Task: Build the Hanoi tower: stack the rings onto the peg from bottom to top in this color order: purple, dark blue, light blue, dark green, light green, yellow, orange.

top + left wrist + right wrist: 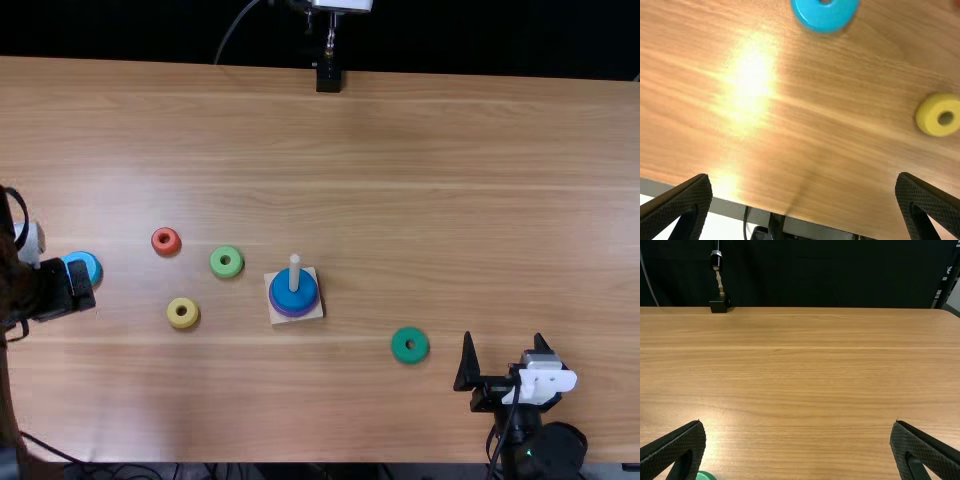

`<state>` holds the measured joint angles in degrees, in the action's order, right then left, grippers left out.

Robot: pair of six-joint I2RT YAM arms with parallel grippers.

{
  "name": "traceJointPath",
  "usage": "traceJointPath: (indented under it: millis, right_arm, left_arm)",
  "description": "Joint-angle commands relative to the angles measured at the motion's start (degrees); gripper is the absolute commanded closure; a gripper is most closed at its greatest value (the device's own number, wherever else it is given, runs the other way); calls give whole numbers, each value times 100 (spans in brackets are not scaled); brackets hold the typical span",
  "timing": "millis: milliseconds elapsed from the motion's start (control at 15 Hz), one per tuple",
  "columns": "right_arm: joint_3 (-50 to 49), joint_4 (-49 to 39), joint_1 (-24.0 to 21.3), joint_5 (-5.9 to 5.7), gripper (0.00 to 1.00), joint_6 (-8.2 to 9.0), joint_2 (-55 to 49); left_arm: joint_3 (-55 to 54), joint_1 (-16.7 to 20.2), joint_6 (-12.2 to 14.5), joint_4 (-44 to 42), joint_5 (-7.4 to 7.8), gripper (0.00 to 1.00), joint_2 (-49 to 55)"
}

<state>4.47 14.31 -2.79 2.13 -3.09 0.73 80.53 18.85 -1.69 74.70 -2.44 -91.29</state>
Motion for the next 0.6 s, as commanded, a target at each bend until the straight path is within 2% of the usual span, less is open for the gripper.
traceJointPath:
  millis: [0, 67, 200, 400, 533]
  right_arm:
    - [-359, 390, -73, 8, 0, -7, -73]
    - [-359, 390, -73, 8, 0, -7, -73]
    - [-359, 390, -73, 8, 0, -7, -73]
    - [-359, 390, -73, 8, 0, -7, -73]
    - [-359, 390, -73, 8, 0, -7, -73]
  left_arm:
    - [376, 13, 43, 29, -104, 0, -452]
    - [551, -13, 53, 29, -199, 0, -724]
    - [753, -22, 43, -13, -537, 0, -1137]
    - [762, -39, 53, -182, -611, 0, -1620]
    - [736, -215, 43, -846, -579, 0, -1884]
